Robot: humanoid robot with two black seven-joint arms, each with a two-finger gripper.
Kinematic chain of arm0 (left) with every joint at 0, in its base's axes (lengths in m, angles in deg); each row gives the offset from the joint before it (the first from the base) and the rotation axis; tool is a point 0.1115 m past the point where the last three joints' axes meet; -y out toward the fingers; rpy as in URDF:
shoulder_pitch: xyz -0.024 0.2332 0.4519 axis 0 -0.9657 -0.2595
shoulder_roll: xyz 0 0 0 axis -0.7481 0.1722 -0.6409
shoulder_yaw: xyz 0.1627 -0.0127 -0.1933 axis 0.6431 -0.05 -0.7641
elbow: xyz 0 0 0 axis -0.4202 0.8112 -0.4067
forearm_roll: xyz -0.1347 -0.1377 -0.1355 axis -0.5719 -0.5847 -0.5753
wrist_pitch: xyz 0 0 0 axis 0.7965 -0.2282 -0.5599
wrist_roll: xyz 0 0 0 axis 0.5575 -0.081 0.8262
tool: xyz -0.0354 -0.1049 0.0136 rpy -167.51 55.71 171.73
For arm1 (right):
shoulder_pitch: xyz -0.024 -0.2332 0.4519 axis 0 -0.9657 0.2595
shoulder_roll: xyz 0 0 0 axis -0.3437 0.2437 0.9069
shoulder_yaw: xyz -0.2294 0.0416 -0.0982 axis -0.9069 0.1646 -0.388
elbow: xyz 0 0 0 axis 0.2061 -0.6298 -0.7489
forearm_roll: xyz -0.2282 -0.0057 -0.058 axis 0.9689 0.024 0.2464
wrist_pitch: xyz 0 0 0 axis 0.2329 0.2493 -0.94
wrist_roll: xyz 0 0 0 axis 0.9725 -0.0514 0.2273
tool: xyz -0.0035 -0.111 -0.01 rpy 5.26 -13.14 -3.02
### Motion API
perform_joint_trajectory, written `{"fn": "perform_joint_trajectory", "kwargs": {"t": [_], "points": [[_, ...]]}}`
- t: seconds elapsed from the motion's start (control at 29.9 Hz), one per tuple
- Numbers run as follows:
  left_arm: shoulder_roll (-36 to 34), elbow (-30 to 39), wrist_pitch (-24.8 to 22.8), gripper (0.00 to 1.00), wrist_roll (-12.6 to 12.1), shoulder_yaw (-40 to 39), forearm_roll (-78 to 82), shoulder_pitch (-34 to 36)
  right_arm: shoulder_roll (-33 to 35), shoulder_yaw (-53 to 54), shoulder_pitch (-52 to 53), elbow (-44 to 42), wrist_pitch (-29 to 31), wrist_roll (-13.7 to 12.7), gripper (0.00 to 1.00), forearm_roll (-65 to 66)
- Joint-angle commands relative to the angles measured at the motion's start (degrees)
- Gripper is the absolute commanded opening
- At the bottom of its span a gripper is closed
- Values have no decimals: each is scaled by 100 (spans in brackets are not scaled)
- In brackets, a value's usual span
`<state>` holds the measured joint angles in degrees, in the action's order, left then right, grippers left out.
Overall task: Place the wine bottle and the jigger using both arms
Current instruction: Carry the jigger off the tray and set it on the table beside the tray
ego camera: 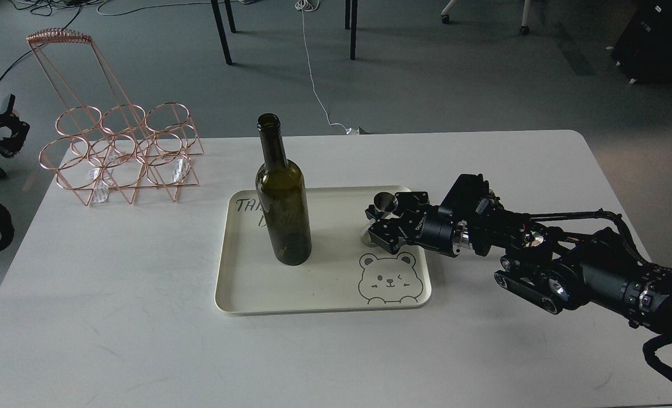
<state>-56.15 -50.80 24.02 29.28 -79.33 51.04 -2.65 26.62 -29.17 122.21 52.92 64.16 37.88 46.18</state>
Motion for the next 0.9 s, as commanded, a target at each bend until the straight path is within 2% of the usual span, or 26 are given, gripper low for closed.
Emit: {"fn": "perform_joint_trajectory", "kwargs": {"t": [0.0, 0.27, 0.54, 0.74, 0.87], "points": [[-5, 0, 4, 98, 2, -3, 0, 0, 3, 1, 15, 11, -24, 0, 12, 0], [-40, 0, -5, 98, -6, -3, -9, 9, 108, 45, 138, 134, -331, 0, 12, -62], [-92, 18, -5, 98, -15, -12, -9, 9, 1109, 281, 217, 916, -621, 0, 12, -97], [-171, 53, -5, 98, -15, -21, -9, 18, 1961, 853, 174, 1048, -621, 0, 12, -193], [-198, 53, -13, 98, -6, -12, -9, 18, 2480, 871, -54, 1040, -621, 0, 12, -939]]}}
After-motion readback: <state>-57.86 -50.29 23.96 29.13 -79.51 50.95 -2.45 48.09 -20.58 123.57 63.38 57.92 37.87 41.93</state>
